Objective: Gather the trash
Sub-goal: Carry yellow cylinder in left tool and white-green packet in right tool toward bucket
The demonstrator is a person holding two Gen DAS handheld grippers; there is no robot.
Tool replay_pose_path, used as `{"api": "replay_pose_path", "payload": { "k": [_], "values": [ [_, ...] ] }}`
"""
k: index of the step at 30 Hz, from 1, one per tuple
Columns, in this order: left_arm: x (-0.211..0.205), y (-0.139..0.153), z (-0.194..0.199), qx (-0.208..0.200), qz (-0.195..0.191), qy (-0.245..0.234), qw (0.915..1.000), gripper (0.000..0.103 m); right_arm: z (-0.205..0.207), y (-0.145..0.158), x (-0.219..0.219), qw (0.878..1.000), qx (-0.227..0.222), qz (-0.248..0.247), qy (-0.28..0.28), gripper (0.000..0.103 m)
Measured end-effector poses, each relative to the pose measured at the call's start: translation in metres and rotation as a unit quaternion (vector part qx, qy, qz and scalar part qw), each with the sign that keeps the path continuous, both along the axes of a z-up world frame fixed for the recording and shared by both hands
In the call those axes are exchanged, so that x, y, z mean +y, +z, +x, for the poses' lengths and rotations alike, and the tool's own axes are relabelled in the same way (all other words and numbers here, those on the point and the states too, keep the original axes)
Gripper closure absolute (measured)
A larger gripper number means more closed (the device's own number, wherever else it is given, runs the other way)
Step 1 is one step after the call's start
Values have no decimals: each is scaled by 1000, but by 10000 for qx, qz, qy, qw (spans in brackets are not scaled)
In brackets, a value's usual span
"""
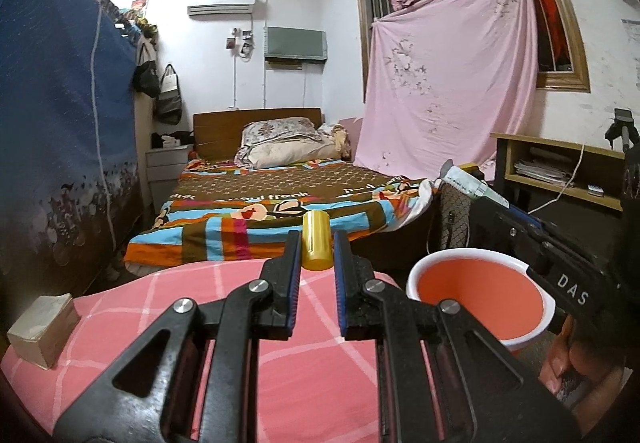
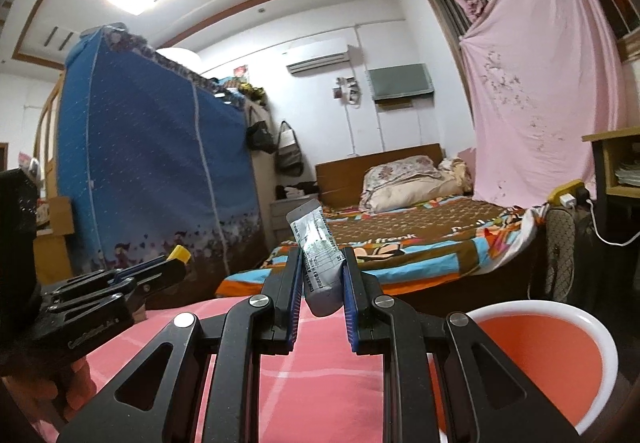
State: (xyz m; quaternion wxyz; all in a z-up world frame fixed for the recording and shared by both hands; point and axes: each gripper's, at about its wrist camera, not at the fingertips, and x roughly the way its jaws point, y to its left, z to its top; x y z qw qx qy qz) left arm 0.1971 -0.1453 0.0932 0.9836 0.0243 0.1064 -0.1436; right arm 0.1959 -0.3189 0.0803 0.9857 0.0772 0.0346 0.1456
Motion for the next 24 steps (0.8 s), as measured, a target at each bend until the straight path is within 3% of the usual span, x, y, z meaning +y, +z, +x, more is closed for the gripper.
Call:
{"api": "replay_pose_path", "payload": {
  "k": [12,24],
  "values": [
    [-46,-7,10,136,118,-601,9980,103,3,-9,-26,9975,305,79,-632,87],
    [-94,-28,45,1026,131,-1313,9859,103,16,-26,-72,9857,953,244,-1366,86]
  ]
}}
